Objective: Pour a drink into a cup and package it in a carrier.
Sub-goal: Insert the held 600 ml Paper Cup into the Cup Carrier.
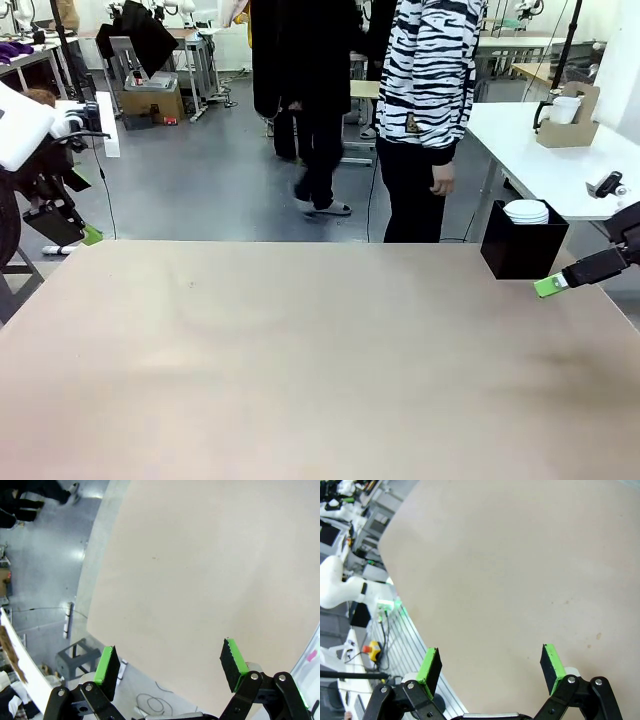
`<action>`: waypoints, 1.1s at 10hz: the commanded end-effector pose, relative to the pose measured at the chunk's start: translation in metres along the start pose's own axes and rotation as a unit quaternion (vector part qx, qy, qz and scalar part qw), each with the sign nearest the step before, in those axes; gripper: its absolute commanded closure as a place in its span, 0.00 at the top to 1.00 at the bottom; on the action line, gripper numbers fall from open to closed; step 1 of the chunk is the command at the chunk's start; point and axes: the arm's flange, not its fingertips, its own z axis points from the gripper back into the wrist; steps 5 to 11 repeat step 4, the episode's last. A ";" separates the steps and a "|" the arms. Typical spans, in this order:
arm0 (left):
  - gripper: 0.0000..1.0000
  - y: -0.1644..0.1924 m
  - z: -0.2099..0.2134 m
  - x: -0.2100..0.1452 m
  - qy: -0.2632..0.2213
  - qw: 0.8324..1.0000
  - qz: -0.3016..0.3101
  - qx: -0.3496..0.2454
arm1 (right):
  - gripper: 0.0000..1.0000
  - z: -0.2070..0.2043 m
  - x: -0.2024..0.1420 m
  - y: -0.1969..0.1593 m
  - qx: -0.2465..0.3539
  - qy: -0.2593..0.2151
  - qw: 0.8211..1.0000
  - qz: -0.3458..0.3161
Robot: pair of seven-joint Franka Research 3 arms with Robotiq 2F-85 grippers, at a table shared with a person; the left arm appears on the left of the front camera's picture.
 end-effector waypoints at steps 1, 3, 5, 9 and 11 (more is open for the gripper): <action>1.00 -0.001 0.001 0.000 -0.001 1.000 0.010 0.000 | 1.00 -0.001 0.000 -0.001 0.000 -0.013 1.000 0.008; 1.00 -0.001 0.001 0.000 -0.001 1.000 0.010 0.000 | 1.00 -0.001 0.000 -0.001 0.000 -0.013 1.000 0.008; 1.00 -0.001 0.001 0.000 -0.001 1.000 0.010 0.000 | 1.00 -0.001 0.000 -0.001 0.000 -0.013 1.000 0.008; 1.00 -0.001 0.001 0.000 -0.001 1.000 0.010 0.000 | 1.00 -0.001 0.000 -0.001 0.000 -0.013 1.000 0.008; 1.00 -0.001 0.001 0.000 -0.001 1.000 0.010 0.000 | 1.00 -0.001 0.000 -0.001 0.000 -0.013 1.000 0.008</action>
